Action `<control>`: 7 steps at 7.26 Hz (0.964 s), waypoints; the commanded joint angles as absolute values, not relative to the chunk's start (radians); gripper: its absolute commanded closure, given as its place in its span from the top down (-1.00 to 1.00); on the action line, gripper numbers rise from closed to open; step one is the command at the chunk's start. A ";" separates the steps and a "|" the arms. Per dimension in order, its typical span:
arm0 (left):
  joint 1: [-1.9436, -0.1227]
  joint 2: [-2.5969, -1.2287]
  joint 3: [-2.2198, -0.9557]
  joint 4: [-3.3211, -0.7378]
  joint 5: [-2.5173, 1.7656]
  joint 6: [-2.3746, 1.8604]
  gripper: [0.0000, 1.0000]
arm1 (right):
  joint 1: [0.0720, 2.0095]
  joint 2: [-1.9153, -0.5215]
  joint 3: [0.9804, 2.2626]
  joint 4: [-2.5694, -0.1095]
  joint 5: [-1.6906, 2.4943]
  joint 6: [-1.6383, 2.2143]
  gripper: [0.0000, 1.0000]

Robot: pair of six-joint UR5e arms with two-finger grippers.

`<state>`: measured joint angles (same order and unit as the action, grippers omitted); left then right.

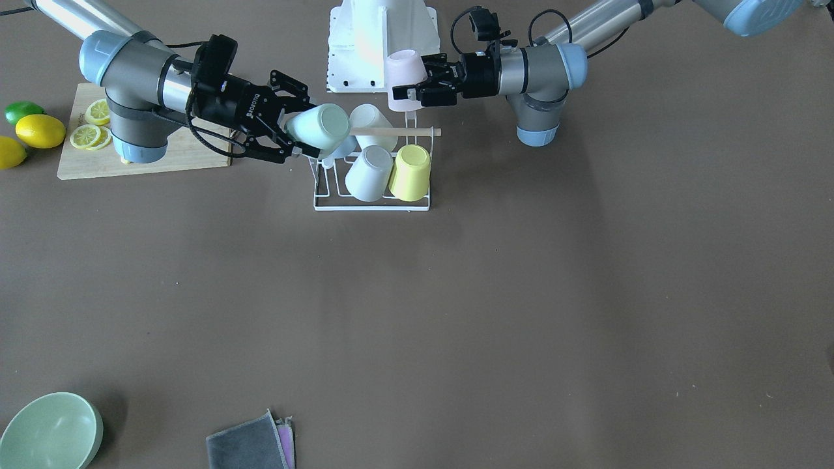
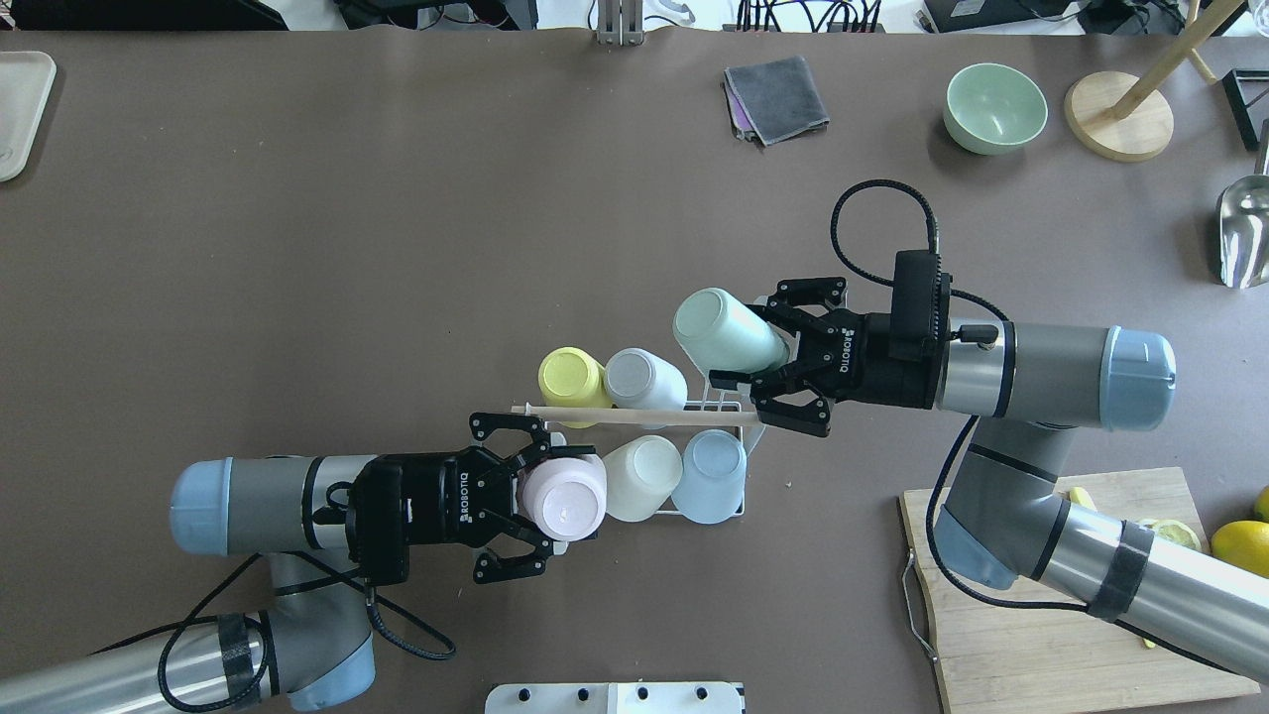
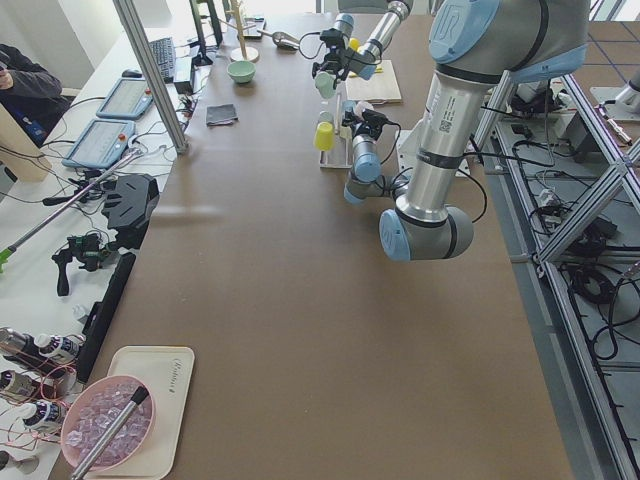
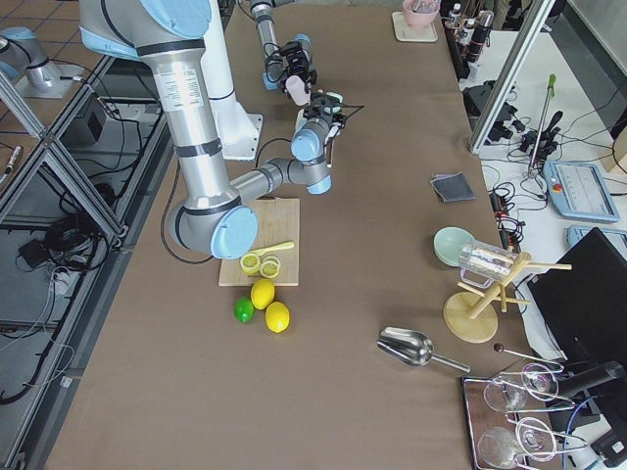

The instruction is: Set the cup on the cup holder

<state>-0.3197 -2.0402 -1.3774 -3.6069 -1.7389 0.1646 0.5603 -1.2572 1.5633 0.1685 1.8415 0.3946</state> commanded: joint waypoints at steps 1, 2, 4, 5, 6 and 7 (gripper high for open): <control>-0.319 -2.040 -1.367 -3.609 -1.726 0.160 0.01 | 0.561 -1.258 1.557 0.163 1.839 0.344 -0.03; -0.319 -2.040 -1.361 -3.609 -1.726 0.158 0.01 | 0.561 -1.256 1.557 0.160 1.839 0.344 -0.02; -0.319 -2.042 -1.356 -3.609 -1.721 0.138 0.01 | 0.561 -1.252 1.552 0.153 1.838 0.342 -0.02; -0.318 -2.042 -1.353 -3.608 -1.720 0.138 0.01 | 0.560 -1.252 1.549 0.152 1.838 0.344 -0.02; -0.319 -2.046 -1.347 -3.608 -1.720 0.138 0.01 | 0.555 -1.246 1.545 0.152 1.838 0.344 -0.02; -0.319 -2.048 -1.347 -3.608 -1.720 0.135 0.01 | 0.555 -1.235 1.530 0.150 1.838 0.344 -0.02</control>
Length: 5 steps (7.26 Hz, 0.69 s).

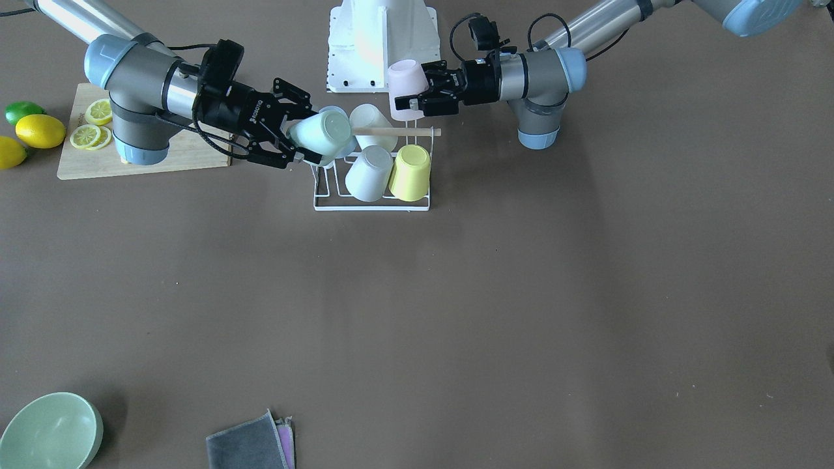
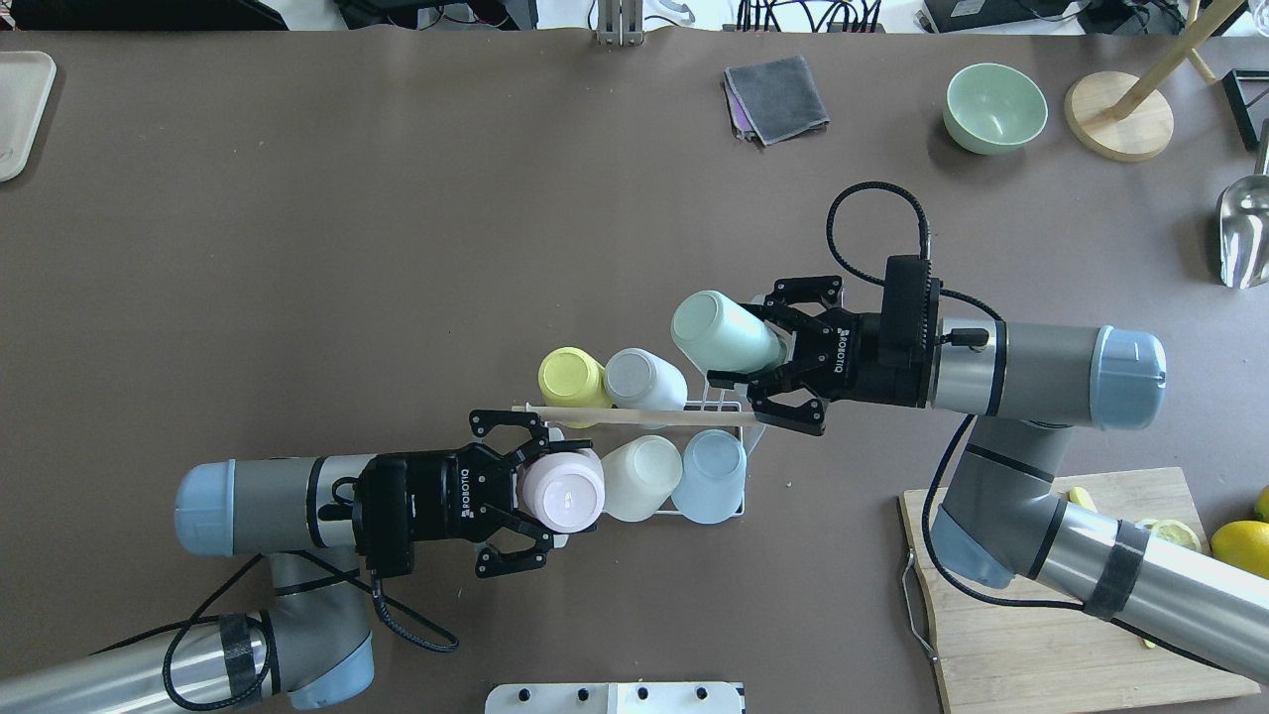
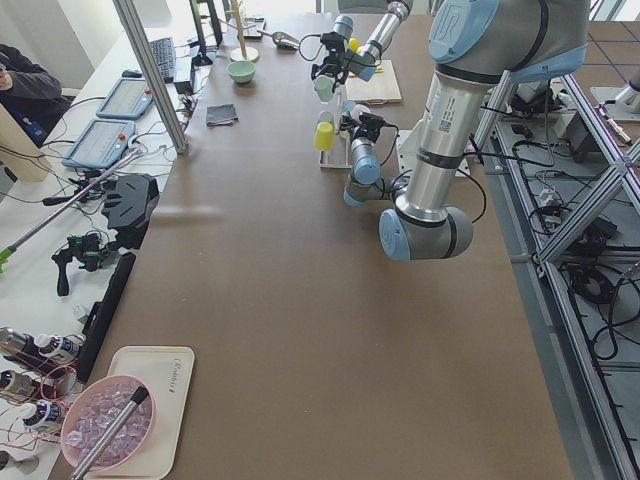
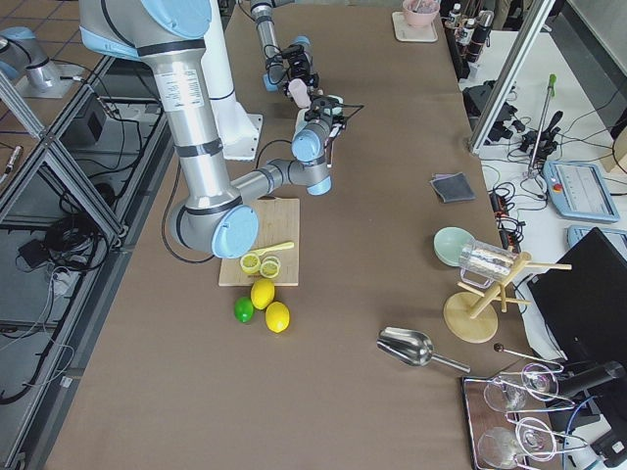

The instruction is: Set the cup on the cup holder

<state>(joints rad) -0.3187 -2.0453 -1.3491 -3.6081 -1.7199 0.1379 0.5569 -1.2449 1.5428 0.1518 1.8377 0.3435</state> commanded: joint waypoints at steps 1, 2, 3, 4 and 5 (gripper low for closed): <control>-0.319 -2.048 -1.345 -3.608 -1.720 0.126 0.01 | 0.555 -1.217 1.511 0.150 1.838 0.345 -0.02; -0.319 -2.048 -1.345 -3.608 -1.715 0.124 0.01 | 0.555 -1.219 1.511 0.150 1.835 0.345 -0.02; -0.319 -2.048 -1.339 -3.608 -1.712 0.124 0.01 | 0.557 -1.220 1.509 0.150 1.835 0.345 -0.02; -0.319 -2.048 -1.333 -3.608 -1.700 0.124 0.01 | 0.557 -1.218 1.502 0.150 1.835 0.345 -0.02; -0.319 -2.049 -1.332 -3.608 -1.698 0.124 0.02 | 0.557 -1.219 1.502 0.152 1.835 0.347 -0.01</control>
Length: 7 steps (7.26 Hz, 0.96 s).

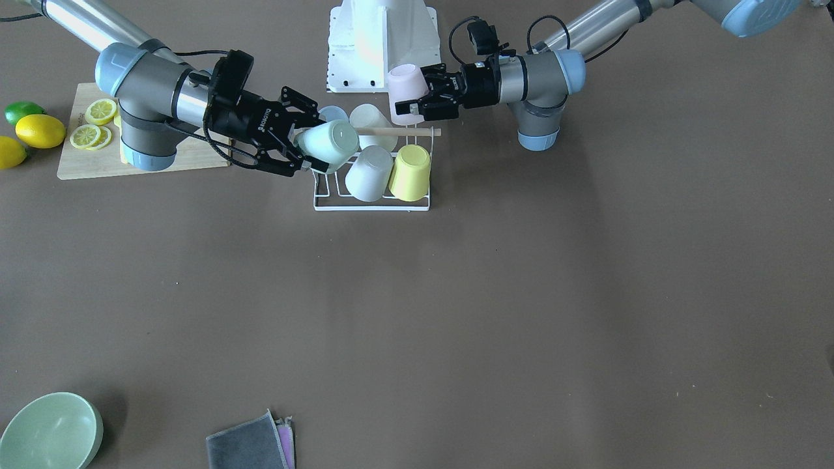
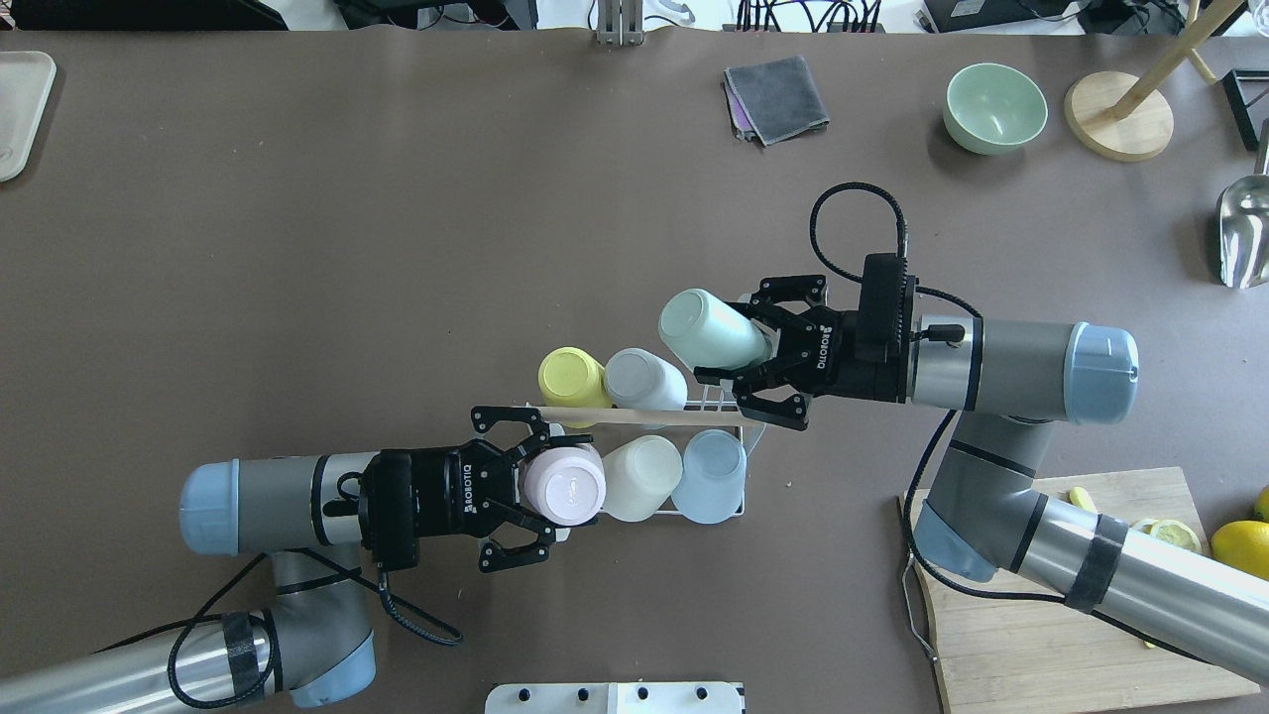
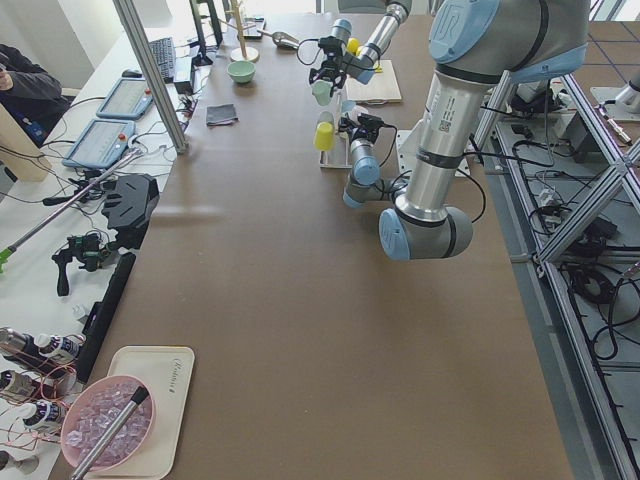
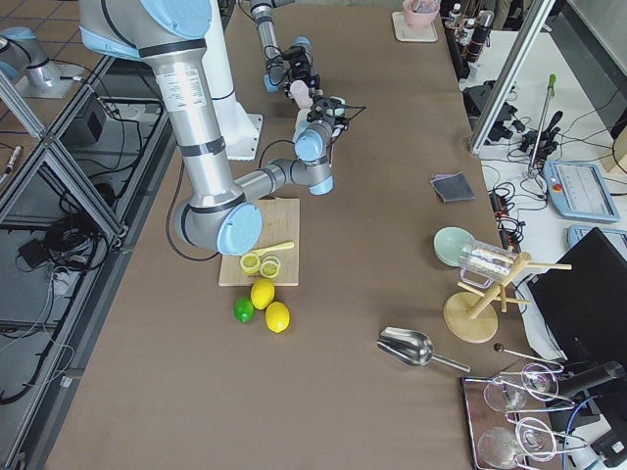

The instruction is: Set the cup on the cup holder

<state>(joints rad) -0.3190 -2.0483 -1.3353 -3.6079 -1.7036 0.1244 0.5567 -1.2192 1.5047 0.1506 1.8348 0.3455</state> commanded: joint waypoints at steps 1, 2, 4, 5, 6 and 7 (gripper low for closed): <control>-0.319 -2.049 -1.331 -3.608 -1.698 0.124 0.03 | 0.557 -1.223 1.502 0.152 1.835 0.345 0.00; -0.319 -2.051 -1.331 -3.606 -1.698 0.124 0.05 | 0.557 -1.223 1.500 0.152 1.835 0.345 0.00; -0.321 -2.051 -1.331 -3.608 -1.698 0.124 0.97 | 0.555 -1.224 1.496 0.152 1.835 0.345 0.03; -0.321 -2.052 -1.331 -3.608 -1.698 0.124 0.97 | 0.552 -1.226 1.496 0.152 1.835 0.345 0.05; -0.321 -2.056 -1.331 -3.608 -1.698 0.124 0.97 | 0.552 -1.226 1.496 0.152 1.835 0.347 0.05; -0.321 -2.056 -1.331 -3.608 -1.698 0.124 0.97 | 0.546 -1.227 1.496 0.152 1.835 0.345 0.08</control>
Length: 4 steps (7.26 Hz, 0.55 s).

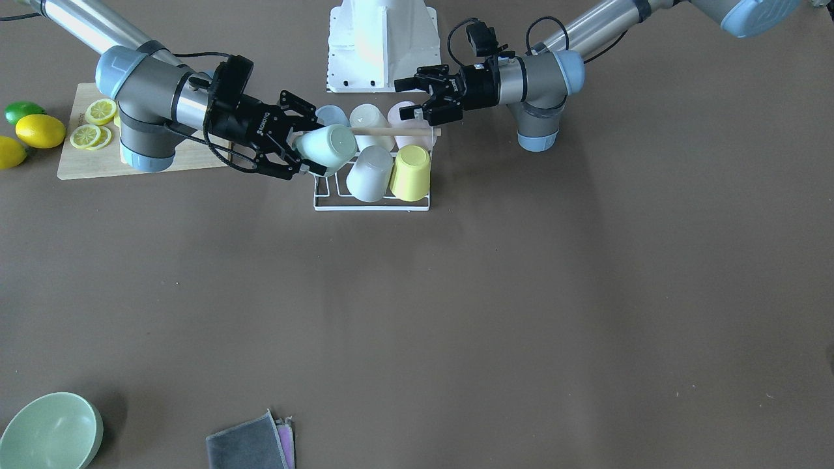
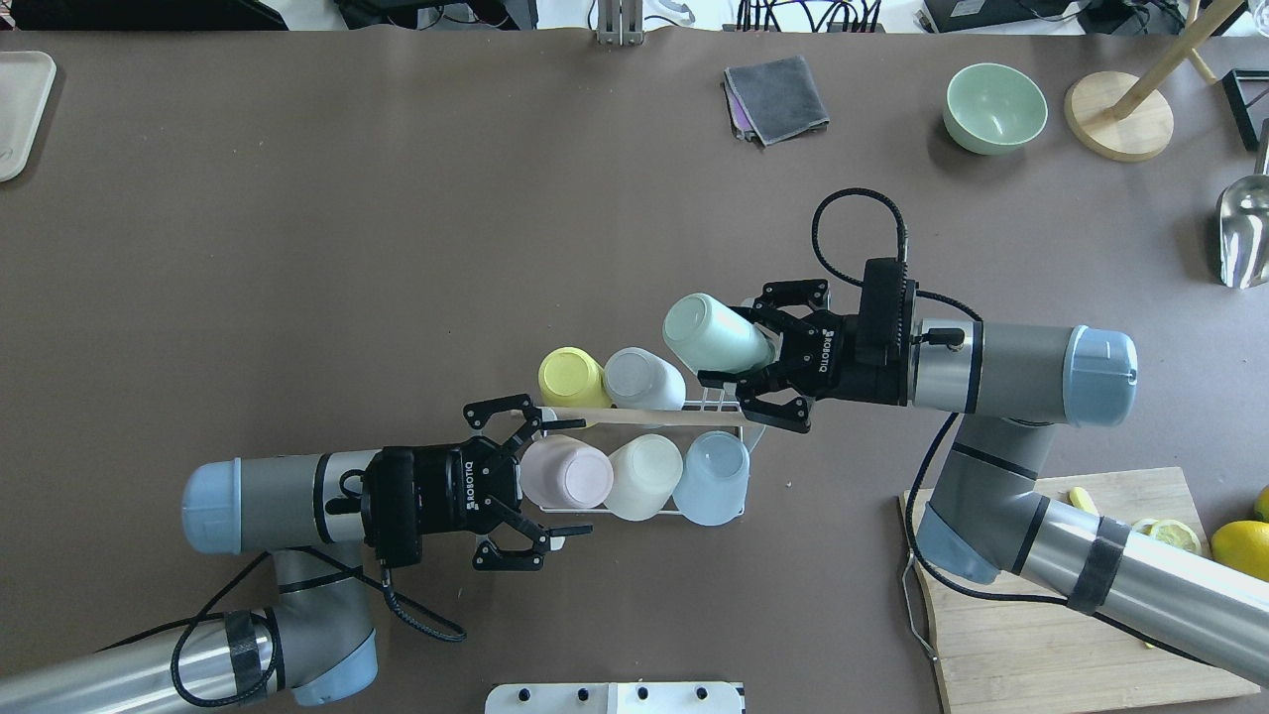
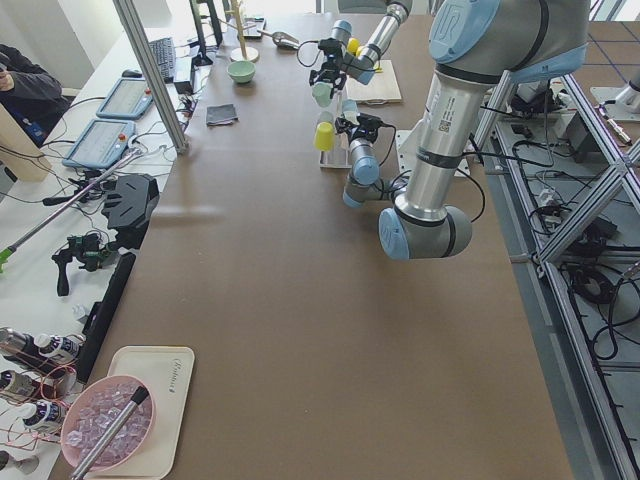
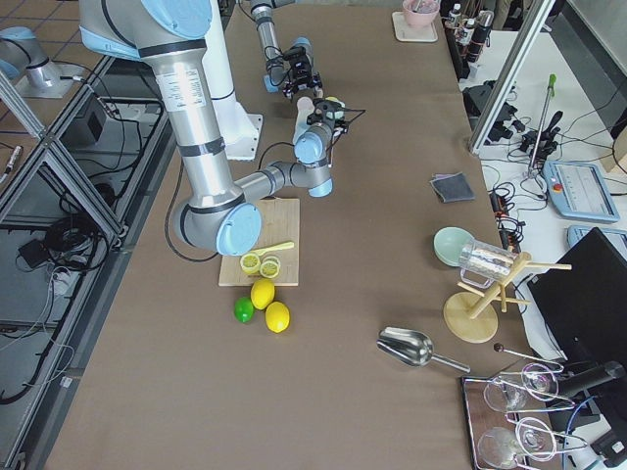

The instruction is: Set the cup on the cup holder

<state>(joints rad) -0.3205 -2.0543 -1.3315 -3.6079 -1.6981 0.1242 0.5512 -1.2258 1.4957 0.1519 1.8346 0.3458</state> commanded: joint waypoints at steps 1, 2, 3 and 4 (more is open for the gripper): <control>-0.321 -2.056 -1.331 -3.608 -1.697 0.124 0.97 | 0.548 -1.227 1.496 0.152 1.836 0.347 0.12; -0.321 -2.056 -1.331 -3.606 -1.697 0.124 0.97 | 0.549 -1.227 1.497 0.152 1.836 0.348 0.21; -0.321 -2.056 -1.333 -3.606 -1.697 0.124 0.97 | 0.549 -1.229 1.499 0.152 1.836 0.353 0.61; -0.321 -2.056 -1.342 -3.605 -1.697 0.126 0.97 | 0.551 -1.229 1.499 0.155 1.838 0.354 1.00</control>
<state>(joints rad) -0.3206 -2.0555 -1.3349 -3.6062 -1.6966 0.1246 0.5495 -1.2281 1.4978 0.1526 1.8365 0.3515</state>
